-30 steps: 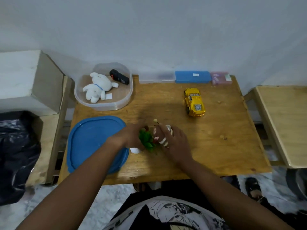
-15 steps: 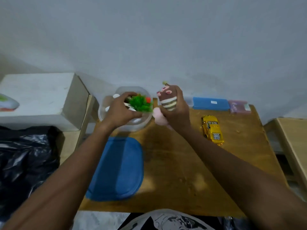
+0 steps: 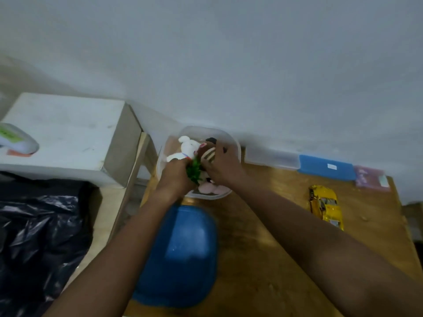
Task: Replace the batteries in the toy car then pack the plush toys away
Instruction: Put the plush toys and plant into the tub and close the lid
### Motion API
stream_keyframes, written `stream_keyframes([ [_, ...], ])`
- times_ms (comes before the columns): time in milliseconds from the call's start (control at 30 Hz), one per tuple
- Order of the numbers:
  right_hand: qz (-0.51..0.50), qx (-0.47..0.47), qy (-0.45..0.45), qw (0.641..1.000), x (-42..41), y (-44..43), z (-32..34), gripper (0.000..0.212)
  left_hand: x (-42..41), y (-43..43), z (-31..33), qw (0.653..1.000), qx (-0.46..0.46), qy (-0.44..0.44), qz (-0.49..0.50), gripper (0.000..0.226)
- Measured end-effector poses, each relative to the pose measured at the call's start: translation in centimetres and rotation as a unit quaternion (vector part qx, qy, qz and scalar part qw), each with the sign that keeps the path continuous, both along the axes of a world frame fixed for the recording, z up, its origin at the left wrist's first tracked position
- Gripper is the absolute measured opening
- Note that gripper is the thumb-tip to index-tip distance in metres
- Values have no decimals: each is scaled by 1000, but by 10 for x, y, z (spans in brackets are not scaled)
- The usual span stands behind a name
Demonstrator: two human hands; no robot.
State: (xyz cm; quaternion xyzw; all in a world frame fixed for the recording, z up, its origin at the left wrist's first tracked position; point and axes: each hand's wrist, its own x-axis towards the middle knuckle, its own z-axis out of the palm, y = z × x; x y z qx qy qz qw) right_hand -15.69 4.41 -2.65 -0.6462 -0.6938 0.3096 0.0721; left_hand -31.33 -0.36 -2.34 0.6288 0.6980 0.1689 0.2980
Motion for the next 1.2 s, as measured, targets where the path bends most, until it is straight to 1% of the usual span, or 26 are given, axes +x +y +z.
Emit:
stream_keyframes([
  [67, 32, 15, -48, 998, 0, 3, 1, 65, -2, 1, -12, 1000, 1, 7, -4, 55],
  [133, 86, 29, -143, 986, -2, 0, 0, 51, -1, -2, -20, 1000, 2, 15, -9, 59],
  [167, 111, 37, -195, 974, -3, -3, -1, 45, 0, -3, -22, 1000, 1, 17, -12, 61],
  [200, 116, 42, -230, 965, -4, -6, -3, 42, 2, -4, -22, 1000, -1, 19, -13, 62],
  [267, 112, 42, -251, 961, -6, -6, -1, 35, 3, -4, -20, 1000, -4, 22, -14, 64],
  [333, 113, 48, -232, 965, -7, -3, 8, 34, 3, -3, -18, 1000, -5, 24, -16, 68],
  [367, 107, 50, -208, 971, -7, -3, 12, 39, 2, -4, -17, 1000, -4, 23, -17, 69],
  [433, 60, 53, -109, 991, -4, -7, 16, 54, 2, -8, -11, 1000, 4, 14, -17, 70],
  [467, 33, 77, -55, 995, -1, -12, 16, 58, 2, -10, -7, 1000, 17, 8, -15, 68],
  [533, -1, 164, 19, 986, 7, -27, 14, 52, 1, -16, 1, 998, 60, 3, -5, 61],
  [600, -20, 248, 57, 967, 16, -50, 9, 40, -2, -25, 7, 995, 96, 1, 7, 60],
  [633, -37, 274, 63, 959, 20, -65, 8, 34, -5, -31, 8, 993, 115, -3, 8, 62],
  [700, -53, 287, 64, 954, 24, -95, 3, 25, -9, -47, 7, 985, 174, -8, 6, 60],
  [767, -29, 266, 55, 962, 29, -119, -11, 20, -15, -65, 5, 975, 217, -12, 36, 51],
  [833, 0, 220, 33, 975, 34, -137, -24, 18, -22, -82, 0, 971, 220, -10, 94, 45],
  [967, 23, 93, -30, 995, 38, -159, -41, 31, -36, -118, -18, 966, 203, 15, 161, 35],
  [1033, 37, 44, -56, 997, 38, -165, -41, 38, -41, -133, -25, 972, 158, 27, 172, 36],
  [1067, 41, 33, -64, 997, 37, -167, -40, 38, -43, -140, -26, 976, 119, 36, 179, 39],
  [1167, 32, -2, -73, 997, 32, -169, -35, 28, -48, -156, -30, 977, -15, 69, 202, 56],
  [1200, 20, -18, -67, 997, 30, -169, -34, 24, -50, -161, -33, 974, -52, 67, 208, 62],
])
